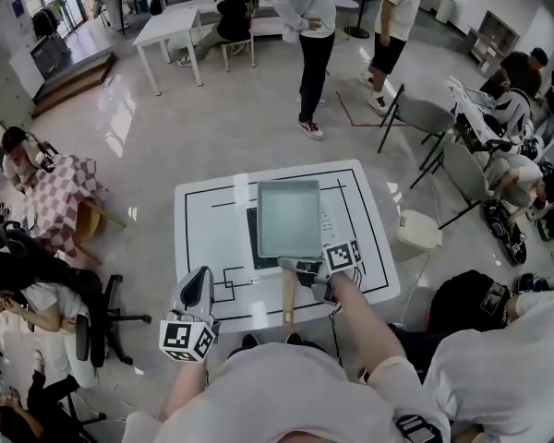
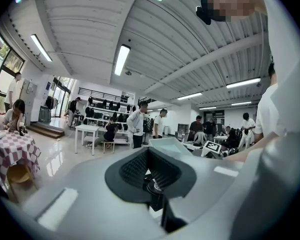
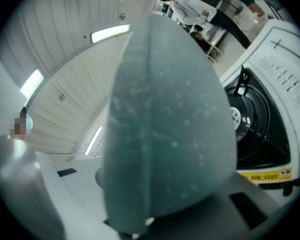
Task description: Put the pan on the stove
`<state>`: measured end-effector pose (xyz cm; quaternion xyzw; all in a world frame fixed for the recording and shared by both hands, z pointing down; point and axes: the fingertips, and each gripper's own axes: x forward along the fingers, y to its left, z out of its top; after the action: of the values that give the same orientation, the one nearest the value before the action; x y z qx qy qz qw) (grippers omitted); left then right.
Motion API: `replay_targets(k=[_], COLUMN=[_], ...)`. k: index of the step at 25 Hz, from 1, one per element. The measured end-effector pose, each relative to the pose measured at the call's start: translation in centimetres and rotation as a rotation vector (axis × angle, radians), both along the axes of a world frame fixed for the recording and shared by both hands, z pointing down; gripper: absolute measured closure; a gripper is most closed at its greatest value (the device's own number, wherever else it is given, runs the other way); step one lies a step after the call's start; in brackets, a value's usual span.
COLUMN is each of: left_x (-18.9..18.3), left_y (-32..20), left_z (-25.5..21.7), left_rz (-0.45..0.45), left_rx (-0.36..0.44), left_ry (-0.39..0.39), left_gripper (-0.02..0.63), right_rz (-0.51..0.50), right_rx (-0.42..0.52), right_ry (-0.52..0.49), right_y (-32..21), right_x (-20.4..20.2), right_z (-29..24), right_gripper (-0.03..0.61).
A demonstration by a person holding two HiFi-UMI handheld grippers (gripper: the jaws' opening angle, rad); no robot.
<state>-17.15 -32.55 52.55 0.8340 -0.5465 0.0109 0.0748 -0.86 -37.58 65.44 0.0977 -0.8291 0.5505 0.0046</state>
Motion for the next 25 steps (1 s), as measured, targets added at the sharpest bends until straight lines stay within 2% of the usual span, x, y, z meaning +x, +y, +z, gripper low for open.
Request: replay_targets(k=[3, 11, 20, 25], left_x=[-0.1, 0.1, 0.7, 0.8], left_y=[-0.1, -0.7, -1.6, -1.9], left_z=[0.2, 0.9, 1.0, 1.2], left_rz=[-0.011, -0.036, -0.043, -0.047], left_rx=[-0.011, -0.030, -0.045, -0.046], left_ry=[-0.004, -0.018, -0.035, -0.038], left_gripper=[0.604, 0.604, 0.604, 0.603], right_rz=[-0.049, -0.127, -0.177, -0.168], right_rx=[-0.081, -0.228, -0.317, -0.368], right_ry=[-0.040, -0.047, -0.044, -0.045], right_y=[-0.9, -2.9, -3.3, -3.6], right_x=[-0.4, -0.5, -0.9, -0.5], right_z=[1.7, 5.9, 8.3, 10.2], right_gripper=[0.457, 0.457, 0.457, 0.457])
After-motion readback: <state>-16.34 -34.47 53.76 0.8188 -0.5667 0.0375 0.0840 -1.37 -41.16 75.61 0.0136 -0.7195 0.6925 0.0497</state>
